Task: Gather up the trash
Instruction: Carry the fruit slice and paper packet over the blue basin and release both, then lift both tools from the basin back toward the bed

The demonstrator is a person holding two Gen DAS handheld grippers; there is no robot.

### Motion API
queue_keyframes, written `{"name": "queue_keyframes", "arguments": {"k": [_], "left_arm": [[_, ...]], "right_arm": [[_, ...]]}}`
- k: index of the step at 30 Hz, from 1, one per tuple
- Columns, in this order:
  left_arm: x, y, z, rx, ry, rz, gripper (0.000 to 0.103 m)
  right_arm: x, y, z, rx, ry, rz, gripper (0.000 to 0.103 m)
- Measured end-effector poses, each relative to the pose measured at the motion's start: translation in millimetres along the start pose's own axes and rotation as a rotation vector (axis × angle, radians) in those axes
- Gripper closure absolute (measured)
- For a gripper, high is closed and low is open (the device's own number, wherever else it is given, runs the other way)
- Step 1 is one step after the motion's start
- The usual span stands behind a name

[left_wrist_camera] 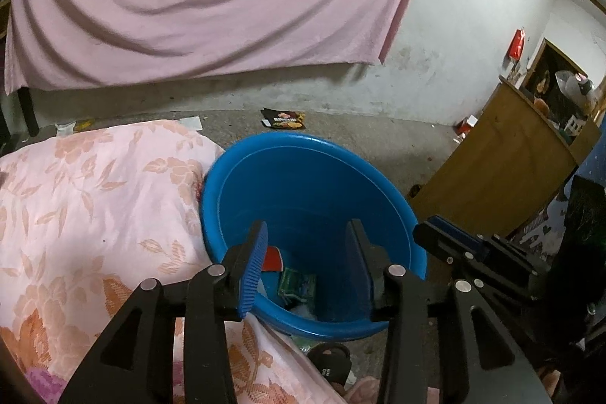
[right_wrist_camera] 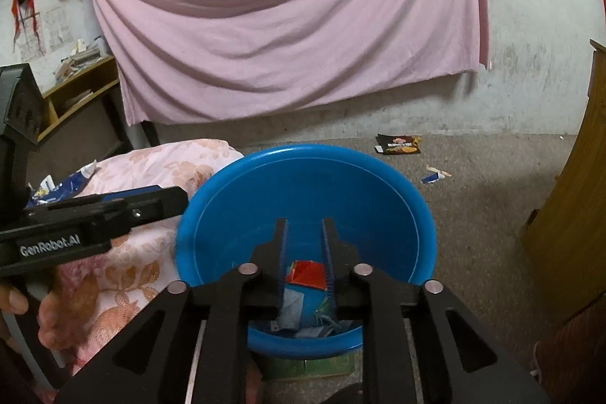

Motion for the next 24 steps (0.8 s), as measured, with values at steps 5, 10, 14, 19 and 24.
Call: {"name": "queue_keyframes", "arguments": {"k": [5,10,14,19,24], "left_arm": [[10.2,2.7,8.7,0.025,0.013,-0.031,0.054],[29.4,4.7,18.0,0.036,0.032,-0.083,0.052],[47.4,6.2,23.6,0.045,0.043,-0.140,0.035],[77.3,9.2,36.5,0.057,0.065,-0.232,0.015],[107.3,10.6,46.6,0.047,0.081,-0.331,0.004]], "right_arm": [[1.4,1.8,-1.0,-0.003,-0.008,-0.012,0.075],[6.6,6.8,-1.2,-0.016,-0.027,-0.046,0.052],[15.4,16.4,0.3,-0.028,-0.037,-0.098,0.034],[26.9,30.9,9.7,-0.030,-0.036,-0.182,0.016],[40.2,43.3,23.2,-0.018,-0.041,-0.288,0.000]]}}
Point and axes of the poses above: each gripper's, at about its wrist camera, not at the fingertips, and x roughly against the way its jaws point, z to its left, y to its top, the point moved 4 cm from there along -x, roughly the way its jaws point, and after that the axes turned 12 degrees about x, right-handed, at the moved point
